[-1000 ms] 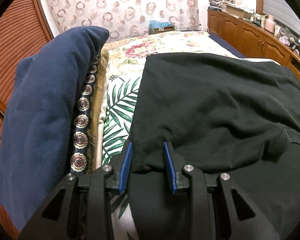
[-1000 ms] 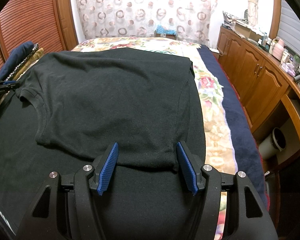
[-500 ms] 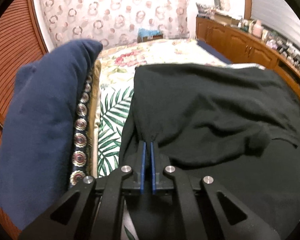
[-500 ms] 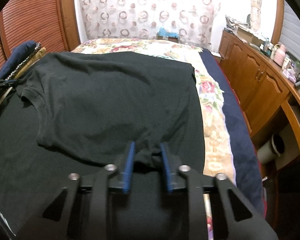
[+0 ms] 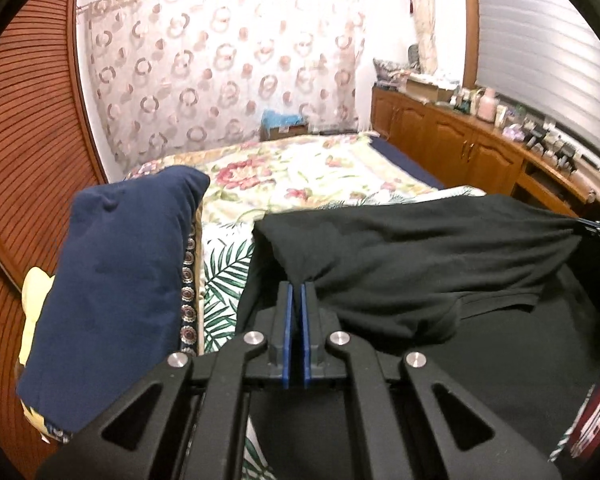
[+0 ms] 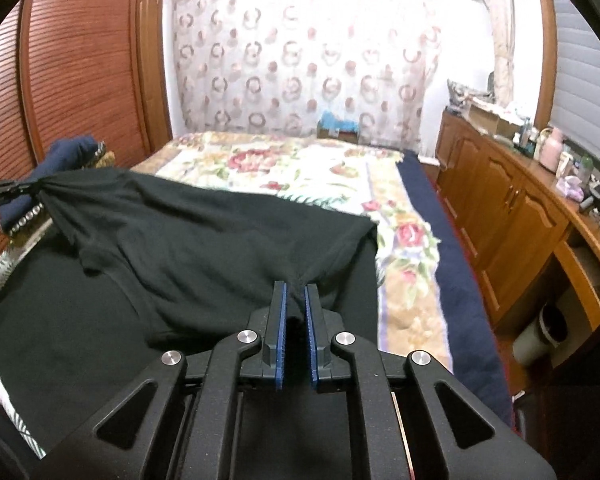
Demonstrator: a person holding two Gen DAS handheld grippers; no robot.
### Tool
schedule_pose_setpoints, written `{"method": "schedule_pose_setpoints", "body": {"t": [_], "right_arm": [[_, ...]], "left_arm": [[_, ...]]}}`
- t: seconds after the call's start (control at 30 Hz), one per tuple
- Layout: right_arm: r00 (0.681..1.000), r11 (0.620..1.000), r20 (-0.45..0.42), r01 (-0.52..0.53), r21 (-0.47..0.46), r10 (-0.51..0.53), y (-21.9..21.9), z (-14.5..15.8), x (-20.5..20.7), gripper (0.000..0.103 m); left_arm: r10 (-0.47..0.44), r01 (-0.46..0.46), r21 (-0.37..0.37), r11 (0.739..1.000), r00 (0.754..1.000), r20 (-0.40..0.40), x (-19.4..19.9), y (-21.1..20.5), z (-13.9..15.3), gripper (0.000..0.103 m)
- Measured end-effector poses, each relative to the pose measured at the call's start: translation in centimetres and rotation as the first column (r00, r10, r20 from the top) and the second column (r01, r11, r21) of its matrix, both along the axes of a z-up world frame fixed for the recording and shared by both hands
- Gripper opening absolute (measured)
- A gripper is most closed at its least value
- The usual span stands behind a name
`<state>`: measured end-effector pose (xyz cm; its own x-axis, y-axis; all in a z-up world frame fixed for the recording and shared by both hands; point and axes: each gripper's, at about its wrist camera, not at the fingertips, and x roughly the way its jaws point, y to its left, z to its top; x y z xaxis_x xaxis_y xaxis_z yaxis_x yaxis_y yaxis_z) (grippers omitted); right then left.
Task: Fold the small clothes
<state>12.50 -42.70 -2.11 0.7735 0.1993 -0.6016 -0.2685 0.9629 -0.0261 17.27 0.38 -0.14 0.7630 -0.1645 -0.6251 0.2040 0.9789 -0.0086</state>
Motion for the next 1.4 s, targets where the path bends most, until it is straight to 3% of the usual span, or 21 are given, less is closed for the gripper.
{"method": "schedule_pose_setpoints", "body": {"t": [0.43, 0.7, 1.03, 1.13, 1.2, 1.27, 1.4], "right_arm": [[0.999, 0.999, 0.005, -0.032, 0.02, 0.032, -1.7, 2.8, -7.6, 0.006], [0.999, 0.999, -0.01, -0.031, 0.014, 0.031, -2.6, 3.8, -12.1, 0.006], [0.991, 1.0, -0.132, 0.003, 0.003, -0.003, -2.7, -1.1, -12.9, 0.006], [0.99, 0.999, -0.136, 0.025, -0.045, -0.031, -2.5, -1.8, -12.5, 0.016], [0.991, 0.998, -0.125, 0.032, -0.053, -0.039, -2.4, -1.7, -12.3, 0.028], [0.993, 0.998, -0.11, 0.036, -0.049, -0.041, -2.6, -1.4, -12.0, 0.051], [0.996, 0.999, -0.089, 0.02, -0.049, -0.024, -1.7, -1.0, -11.0, 0.054]], "left_arm": [[-0.015, 0.019, -0.081, 0.997, 0.999, 0.048, -10.0, 2.4, 1.8, 0.001], [-0.008, 0.012, -0.083, 0.996, 0.999, 0.045, -14.4, 2.8, 1.8, 0.001], [0.018, -0.026, -0.079, 0.997, 0.996, -0.093, -15.0, 3.0, -3.2, 0.003], [0.023, -0.032, -0.068, 0.997, 0.992, -0.127, -15.3, 3.4, -4.7, 0.007], [0.027, -0.036, -0.064, 0.997, 0.989, -0.145, -15.4, 3.4, -5.3, 0.013], [0.033, -0.042, -0.056, 0.998, 0.988, -0.148, -15.4, 3.5, -5.7, 0.016], [0.047, -0.055, -0.052, 0.997, 0.988, -0.147, -15.3, 3.5, -5.8, 0.02]]}}
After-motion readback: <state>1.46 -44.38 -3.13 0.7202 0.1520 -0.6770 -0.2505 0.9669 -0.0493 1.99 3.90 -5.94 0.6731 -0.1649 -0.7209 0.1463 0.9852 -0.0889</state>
